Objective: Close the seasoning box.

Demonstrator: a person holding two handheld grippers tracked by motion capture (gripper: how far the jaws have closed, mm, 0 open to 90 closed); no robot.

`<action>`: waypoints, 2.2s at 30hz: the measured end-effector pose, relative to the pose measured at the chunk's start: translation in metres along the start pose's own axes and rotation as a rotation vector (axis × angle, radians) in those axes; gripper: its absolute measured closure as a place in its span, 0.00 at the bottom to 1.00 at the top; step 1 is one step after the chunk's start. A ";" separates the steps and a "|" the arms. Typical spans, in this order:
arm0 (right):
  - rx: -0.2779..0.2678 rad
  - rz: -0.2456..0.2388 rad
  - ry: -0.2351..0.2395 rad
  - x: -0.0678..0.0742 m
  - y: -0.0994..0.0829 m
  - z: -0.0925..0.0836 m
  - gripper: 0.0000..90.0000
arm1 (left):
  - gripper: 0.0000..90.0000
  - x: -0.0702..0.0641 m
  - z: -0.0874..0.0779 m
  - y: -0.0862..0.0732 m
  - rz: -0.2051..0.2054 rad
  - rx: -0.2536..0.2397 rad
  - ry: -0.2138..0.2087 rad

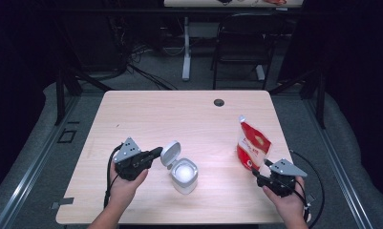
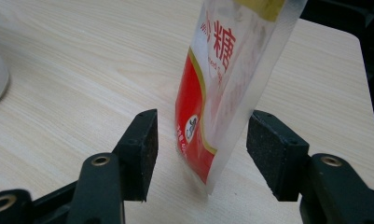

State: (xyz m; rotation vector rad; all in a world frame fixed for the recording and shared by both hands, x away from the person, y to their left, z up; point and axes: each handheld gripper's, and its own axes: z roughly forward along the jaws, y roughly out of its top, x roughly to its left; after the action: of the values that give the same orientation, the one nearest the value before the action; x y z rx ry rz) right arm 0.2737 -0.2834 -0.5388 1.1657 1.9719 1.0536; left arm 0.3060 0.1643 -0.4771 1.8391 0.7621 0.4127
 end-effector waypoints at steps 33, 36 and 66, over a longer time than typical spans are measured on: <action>-0.001 -0.004 0.004 0.000 0.000 -0.001 0.49 | 1.00 -0.008 0.001 0.000 0.015 -0.002 -0.023; -0.001 -0.003 0.002 0.000 0.000 -0.001 0.49 | 1.00 -0.009 0.001 0.000 0.014 -0.006 -0.026; -0.006 0.002 0.004 -0.001 0.000 0.000 0.49 | 1.00 -0.028 0.012 -0.003 0.058 0.033 -0.083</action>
State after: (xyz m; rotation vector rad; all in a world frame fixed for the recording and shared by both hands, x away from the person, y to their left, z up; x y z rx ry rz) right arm 0.2736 -0.2843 -0.5387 1.1637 1.9693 1.0630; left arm 0.2916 0.1381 -0.4826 1.9008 0.6641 0.3608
